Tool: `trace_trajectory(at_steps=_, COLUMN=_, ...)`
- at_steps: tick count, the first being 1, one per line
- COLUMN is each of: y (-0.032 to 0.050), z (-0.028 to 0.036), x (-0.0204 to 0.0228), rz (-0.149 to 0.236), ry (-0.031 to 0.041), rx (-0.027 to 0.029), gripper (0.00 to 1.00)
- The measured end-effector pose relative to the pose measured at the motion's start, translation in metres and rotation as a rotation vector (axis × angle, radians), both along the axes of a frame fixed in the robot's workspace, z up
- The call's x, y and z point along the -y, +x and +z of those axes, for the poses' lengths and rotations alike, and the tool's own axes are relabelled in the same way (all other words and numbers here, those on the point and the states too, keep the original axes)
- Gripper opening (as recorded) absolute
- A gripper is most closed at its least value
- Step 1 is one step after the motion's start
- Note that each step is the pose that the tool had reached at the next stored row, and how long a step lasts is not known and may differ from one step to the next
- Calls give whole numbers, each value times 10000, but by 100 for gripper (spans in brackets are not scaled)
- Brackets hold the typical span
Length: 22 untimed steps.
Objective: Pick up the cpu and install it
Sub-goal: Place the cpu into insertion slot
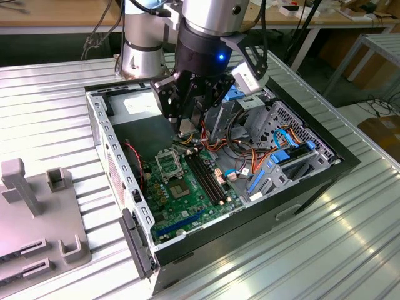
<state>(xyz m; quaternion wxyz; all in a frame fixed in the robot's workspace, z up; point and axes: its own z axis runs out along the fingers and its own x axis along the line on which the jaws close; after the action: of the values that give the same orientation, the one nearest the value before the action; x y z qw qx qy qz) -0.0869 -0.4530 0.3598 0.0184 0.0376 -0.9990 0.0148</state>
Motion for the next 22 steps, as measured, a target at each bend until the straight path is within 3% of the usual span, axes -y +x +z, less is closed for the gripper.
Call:
trace_trajectory(at_steps=6, y=2, z=-87, x=0, rz=-6, ry=-2, rx=1, gripper=47)
trace_trajectory(at_steps=9, y=11, z=-200, x=1, rz=-395, ry=-3, rx=0, gripper=47)
trace_trajectory(at_steps=11, y=12, z=-232, x=7, rz=-491, ry=-3, rx=1, gripper=47)
trace_trajectory(at_steps=22, y=12, z=-237, x=11, rz=-554, ry=-5, rx=0, gripper=47)
